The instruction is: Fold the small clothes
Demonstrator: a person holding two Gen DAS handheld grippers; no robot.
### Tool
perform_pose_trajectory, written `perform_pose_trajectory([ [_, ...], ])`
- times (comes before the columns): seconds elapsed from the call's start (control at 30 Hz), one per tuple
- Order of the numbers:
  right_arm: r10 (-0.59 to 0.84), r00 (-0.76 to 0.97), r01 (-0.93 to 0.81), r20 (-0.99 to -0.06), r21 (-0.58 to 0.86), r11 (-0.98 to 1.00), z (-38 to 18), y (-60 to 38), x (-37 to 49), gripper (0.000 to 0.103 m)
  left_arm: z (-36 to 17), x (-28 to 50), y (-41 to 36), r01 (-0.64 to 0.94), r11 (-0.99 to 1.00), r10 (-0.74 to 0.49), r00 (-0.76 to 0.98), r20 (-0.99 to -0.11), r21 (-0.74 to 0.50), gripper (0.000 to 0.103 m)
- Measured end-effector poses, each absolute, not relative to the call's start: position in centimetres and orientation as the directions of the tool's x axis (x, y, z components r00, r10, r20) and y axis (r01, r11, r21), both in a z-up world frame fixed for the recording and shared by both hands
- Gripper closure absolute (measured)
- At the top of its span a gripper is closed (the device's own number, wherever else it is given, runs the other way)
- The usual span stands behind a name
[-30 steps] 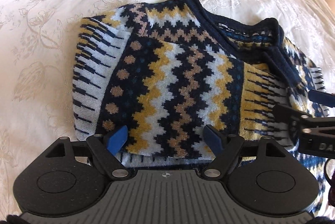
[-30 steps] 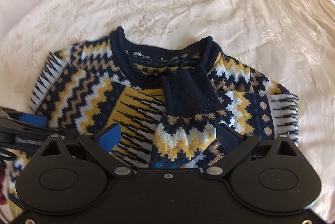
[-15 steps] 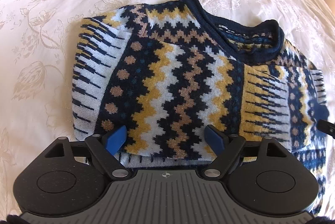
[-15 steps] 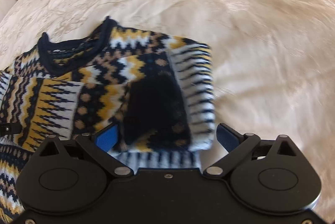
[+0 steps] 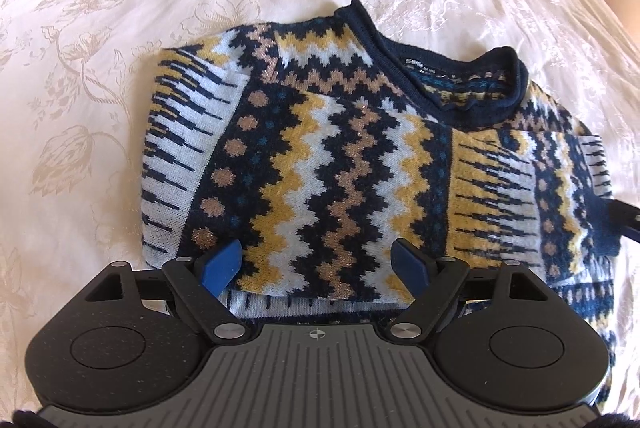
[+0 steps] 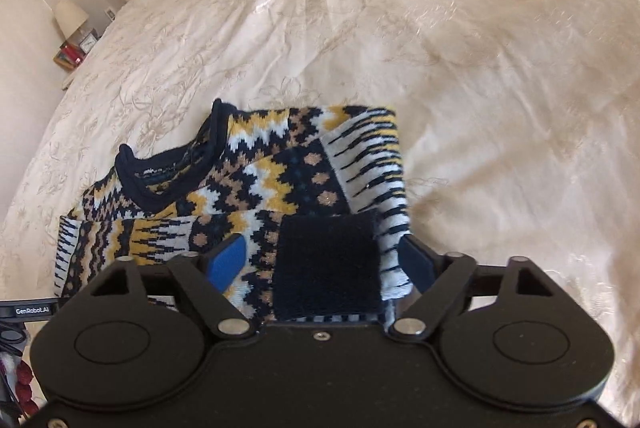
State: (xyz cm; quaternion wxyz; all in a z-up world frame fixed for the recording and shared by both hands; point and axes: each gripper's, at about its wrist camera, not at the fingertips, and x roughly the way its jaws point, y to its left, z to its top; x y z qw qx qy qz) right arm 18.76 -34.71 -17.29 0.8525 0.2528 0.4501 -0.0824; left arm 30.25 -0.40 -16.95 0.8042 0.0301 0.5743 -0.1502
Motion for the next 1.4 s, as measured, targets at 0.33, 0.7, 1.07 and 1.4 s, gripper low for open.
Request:
perform_pose_trajectory([
  [0.33,0.084,0.522,0.376,-0.849,0.318,0.870,-18.3,-34.5,19.7,0.044,-15.4,29.3,-0.8,0.287,0.949,-0.230,0.333,-0.915,-0.134,0.022],
  [0.7,0.015,0.486,0.379,-0.874,0.226,0.897,-18.3,-34.6,20.3,0.069,-15.0,28.7,-3.5,0.332,0.936,-0.238,0.344,-0.908,-0.119,0.022],
  [1.07,0.021,0.549,0.371,-0.836,0.266,0.890,-16.7,-34.9,17.4,0.023,-13.5,26.5,-4.4,0.335,0.935,-0.245,0.369,-0.897,-0.118,0.018],
  [1.4,0.061,0.566,0.339,-0.822,0.299,0.892,-15.8,-34.1,15.0,0.016,-12.9,23.7,-3.9,0.286,0.951,-0.222,0.377,-0.899,-0.115,0.006],
])
